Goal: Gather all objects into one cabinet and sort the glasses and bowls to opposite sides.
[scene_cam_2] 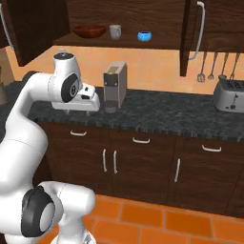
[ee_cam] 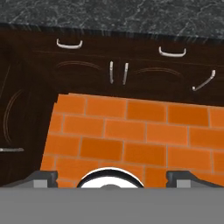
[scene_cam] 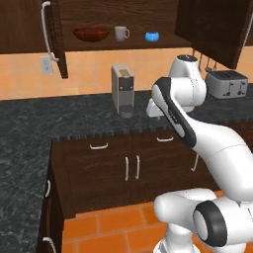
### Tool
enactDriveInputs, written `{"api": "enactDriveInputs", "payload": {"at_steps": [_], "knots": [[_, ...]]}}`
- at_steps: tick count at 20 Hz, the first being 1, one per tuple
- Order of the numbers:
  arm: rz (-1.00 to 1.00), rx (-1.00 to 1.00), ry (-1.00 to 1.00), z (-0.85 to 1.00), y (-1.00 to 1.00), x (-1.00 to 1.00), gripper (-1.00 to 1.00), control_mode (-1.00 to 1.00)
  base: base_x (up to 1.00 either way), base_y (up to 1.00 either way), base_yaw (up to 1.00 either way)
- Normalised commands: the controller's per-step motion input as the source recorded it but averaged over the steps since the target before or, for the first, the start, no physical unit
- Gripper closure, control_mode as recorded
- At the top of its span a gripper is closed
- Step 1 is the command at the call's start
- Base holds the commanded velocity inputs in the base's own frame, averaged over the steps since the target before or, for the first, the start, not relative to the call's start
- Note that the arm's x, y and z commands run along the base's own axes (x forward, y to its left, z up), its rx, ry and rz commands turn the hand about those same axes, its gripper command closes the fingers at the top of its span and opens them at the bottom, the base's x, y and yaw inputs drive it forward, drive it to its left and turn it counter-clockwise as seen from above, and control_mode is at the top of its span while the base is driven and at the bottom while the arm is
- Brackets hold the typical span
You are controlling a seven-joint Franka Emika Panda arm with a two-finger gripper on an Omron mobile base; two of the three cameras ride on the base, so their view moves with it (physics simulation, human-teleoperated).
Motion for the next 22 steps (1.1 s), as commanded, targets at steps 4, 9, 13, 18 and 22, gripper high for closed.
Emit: {"api": "enactDriveInputs", "payload": {"at_steps": [4,9,13,18,22], "knots": [[0.0,0.0,0.0,0.0,0.0,0.0,-1.0,1.0,-0.39,0.0,0.0],[0.0,0.0,0.0,0.0,0.0,0.0,-1.0,1.0,-0.37,-0.01,0.31],[0.0,0.0,0.0,0.0,0.0,0.0,-1.0,1.0,-0.26,0.06,0.81],[0.0,0.0,0.0,0.0,0.0,0.0,-1.0,1.0,-0.23,0.06,0.98],[0.0,0.0,0.0,0.0,0.0,0.0,-1.0,1.0,-0.19,0.0,1.0]]}}
